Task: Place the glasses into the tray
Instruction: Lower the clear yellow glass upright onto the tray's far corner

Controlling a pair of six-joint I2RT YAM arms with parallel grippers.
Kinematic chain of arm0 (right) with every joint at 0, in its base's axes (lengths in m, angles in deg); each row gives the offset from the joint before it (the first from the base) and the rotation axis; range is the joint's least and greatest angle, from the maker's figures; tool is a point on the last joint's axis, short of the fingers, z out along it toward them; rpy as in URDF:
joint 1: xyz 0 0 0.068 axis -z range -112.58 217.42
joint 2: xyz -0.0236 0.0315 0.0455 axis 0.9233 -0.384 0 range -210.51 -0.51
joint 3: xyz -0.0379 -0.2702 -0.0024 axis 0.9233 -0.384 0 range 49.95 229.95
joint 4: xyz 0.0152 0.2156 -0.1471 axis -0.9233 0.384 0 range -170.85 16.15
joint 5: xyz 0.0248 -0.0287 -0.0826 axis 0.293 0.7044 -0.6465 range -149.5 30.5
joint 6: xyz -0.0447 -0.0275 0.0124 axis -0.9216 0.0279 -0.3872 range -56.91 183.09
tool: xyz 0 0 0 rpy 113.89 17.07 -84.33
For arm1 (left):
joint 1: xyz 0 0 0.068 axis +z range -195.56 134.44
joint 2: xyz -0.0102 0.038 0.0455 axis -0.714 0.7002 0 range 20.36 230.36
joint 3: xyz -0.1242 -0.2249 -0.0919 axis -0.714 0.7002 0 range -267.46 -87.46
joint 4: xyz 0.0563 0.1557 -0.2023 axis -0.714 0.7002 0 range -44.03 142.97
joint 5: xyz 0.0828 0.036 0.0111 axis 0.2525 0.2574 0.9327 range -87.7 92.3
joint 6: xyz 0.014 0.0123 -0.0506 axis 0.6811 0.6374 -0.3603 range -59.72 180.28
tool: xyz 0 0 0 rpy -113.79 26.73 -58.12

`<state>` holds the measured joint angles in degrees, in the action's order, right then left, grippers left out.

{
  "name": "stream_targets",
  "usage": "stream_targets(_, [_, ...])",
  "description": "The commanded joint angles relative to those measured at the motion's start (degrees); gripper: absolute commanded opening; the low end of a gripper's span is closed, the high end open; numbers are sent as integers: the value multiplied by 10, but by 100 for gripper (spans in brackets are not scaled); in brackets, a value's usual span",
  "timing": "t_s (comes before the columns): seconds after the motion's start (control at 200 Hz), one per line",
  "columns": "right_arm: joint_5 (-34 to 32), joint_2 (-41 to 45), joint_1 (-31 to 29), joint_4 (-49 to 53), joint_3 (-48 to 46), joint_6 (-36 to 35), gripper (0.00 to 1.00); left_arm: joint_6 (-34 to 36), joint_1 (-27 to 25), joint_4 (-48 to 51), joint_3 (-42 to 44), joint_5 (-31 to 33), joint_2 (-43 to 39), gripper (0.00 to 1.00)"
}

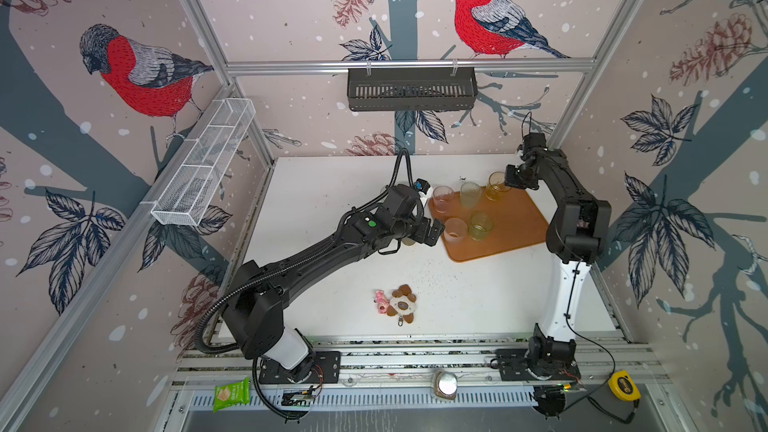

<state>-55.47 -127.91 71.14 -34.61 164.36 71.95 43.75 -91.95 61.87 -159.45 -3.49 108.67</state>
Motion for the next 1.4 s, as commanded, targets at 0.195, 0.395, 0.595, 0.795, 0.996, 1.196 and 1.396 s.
stream_targets(0.195, [4, 6, -7, 1, -6, 1, 2, 4, 0, -3, -2, 8, -6, 98])
stream_targets(0.395, [2, 14, -8, -1, -16, 2, 2, -1, 0, -6, 5, 6, -13, 98])
stream_targets(0.595, [1, 16, -13, 1, -19, 1, 2, -7, 0, -10, 16, 8, -25, 98])
stream_targets(0.795, [-3, 26, -13, 1, -33, 1, 3, -13, 0, -13, 21, 7, -30, 98])
stream_targets(0.996, [-5, 31, -14, 1, -39, 0, 3, -18, -1, -19, 34, 8, -44, 98])
stream_targets(1.196, [-6, 33, -14, 1, -43, -2, 4, -21, -2, -18, 42, 11, -56, 98])
stream_targets(1.396, [-8, 42, -16, -5, -57, 1, 5, -23, -4, -20, 47, 13, -63, 98])
